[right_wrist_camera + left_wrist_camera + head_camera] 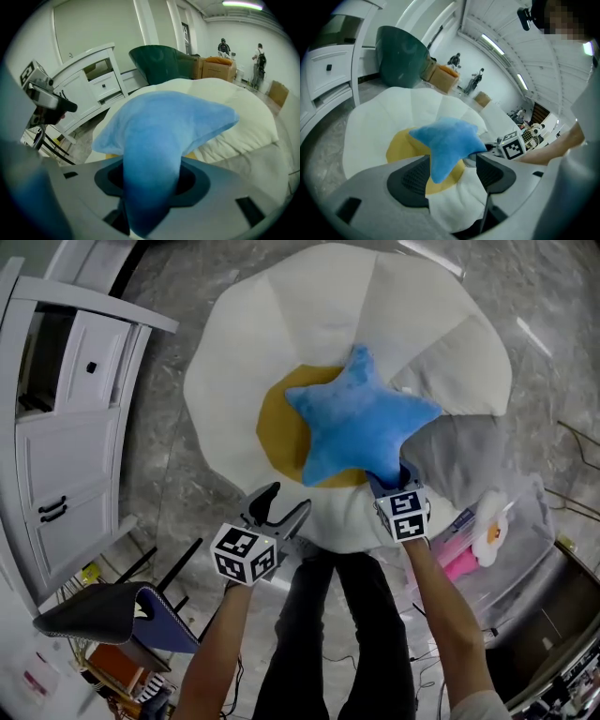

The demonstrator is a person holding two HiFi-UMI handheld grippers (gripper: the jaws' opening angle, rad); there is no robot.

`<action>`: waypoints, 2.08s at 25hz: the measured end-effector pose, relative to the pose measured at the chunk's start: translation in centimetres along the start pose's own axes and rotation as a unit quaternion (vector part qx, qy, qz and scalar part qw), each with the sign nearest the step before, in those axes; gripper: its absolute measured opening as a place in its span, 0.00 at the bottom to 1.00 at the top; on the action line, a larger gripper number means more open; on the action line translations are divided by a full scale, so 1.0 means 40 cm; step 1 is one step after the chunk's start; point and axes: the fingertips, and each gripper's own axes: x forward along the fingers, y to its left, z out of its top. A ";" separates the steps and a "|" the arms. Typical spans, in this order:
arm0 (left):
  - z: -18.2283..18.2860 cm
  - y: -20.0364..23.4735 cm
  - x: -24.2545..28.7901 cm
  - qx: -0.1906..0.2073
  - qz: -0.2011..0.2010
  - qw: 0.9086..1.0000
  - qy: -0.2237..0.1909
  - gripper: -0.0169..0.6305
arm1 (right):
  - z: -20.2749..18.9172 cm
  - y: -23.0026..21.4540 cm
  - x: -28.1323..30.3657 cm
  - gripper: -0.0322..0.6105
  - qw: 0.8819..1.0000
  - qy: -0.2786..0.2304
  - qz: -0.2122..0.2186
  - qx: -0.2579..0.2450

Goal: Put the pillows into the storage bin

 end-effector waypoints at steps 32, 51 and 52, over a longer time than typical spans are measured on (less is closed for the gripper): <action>0.088 -0.088 -0.174 0.225 0.063 0.972 0.025 0.43 | 0.232 0.315 -0.372 0.41 0.990 -0.137 0.027 -0.006; 0.032 -0.387 -0.025 0.327 -0.016 0.942 0.071 0.43 | 0.009 0.134 -0.575 0.42 0.979 -0.174 -0.049 0.089; 0.023 -0.412 -0.018 0.329 -0.018 0.941 0.073 0.43 | -0.010 0.122 -0.592 0.42 0.978 -0.176 -0.052 0.094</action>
